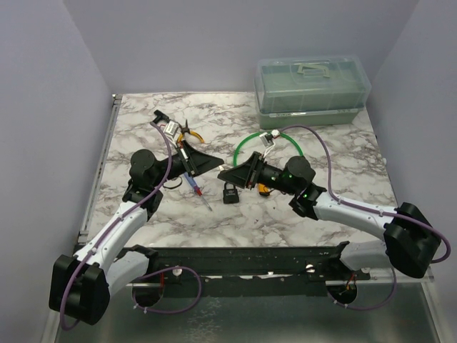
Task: Unlock with the key
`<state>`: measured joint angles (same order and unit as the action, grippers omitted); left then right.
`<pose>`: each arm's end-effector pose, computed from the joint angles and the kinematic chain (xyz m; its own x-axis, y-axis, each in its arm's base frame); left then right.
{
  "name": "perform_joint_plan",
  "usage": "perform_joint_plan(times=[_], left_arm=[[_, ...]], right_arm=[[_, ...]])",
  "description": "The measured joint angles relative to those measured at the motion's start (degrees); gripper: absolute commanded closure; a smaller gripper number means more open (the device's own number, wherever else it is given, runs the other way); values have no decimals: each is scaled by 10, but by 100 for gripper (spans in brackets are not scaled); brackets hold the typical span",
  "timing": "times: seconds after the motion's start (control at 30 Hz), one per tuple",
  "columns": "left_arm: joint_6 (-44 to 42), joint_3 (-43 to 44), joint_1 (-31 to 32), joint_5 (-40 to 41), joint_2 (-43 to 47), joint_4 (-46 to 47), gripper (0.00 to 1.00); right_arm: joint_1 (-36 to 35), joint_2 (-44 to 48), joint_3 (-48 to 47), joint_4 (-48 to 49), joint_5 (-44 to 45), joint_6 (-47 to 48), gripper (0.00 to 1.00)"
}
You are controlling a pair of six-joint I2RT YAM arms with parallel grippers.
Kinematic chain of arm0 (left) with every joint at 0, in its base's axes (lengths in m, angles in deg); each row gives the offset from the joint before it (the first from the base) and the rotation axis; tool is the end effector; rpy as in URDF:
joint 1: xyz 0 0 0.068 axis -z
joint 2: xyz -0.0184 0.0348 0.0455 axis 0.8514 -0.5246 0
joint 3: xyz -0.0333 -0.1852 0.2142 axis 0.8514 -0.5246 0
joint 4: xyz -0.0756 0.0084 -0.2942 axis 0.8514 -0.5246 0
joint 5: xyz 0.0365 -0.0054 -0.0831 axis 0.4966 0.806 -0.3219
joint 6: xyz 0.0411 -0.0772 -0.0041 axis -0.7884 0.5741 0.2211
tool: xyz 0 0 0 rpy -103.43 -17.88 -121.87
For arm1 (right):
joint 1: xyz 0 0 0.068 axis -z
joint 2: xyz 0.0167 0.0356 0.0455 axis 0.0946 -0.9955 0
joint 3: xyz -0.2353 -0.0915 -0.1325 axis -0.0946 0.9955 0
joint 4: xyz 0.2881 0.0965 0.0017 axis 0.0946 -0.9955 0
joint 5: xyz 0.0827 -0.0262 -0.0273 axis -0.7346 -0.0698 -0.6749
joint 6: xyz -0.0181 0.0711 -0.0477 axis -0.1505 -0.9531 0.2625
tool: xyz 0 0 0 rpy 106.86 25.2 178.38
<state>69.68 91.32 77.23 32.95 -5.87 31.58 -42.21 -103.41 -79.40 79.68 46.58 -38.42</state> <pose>0.2545 -0.1435 0.3075 -0.7706 -0.4505 -0.4508 0.4453 0.1253 -0.8866 0.2224 0.2880 0.2822 -0.7313 0.3423 -0.5900 -0.5958 0.1006 0.7968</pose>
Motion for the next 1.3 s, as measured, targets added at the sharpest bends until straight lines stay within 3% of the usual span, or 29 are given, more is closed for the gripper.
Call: perform_joint_plan(times=[0.83,0.97,1.1,1.17,1.23,1.3], left_arm=[[-23,2,0,-25,-4,-4,100],[-26,2,0,-26,-4,-6,100],[-31,3,0,-28,-3,-13,100],[-32,3,0,-28,-3,-17,100],[-34,3,0,-28,-2,-22,85],[-37,3,0,-27,-2,-28,55]], right_arm=[[0,18,-6,-56,-9,16,75],[0,18,-6,-59,-11,16,81],[0,18,-6,-66,-11,15,99],[0,18,-6,-68,-12,14,100],[0,18,-6,-71,-12,12,100],[0,18,-6,-74,-13,12,100]])
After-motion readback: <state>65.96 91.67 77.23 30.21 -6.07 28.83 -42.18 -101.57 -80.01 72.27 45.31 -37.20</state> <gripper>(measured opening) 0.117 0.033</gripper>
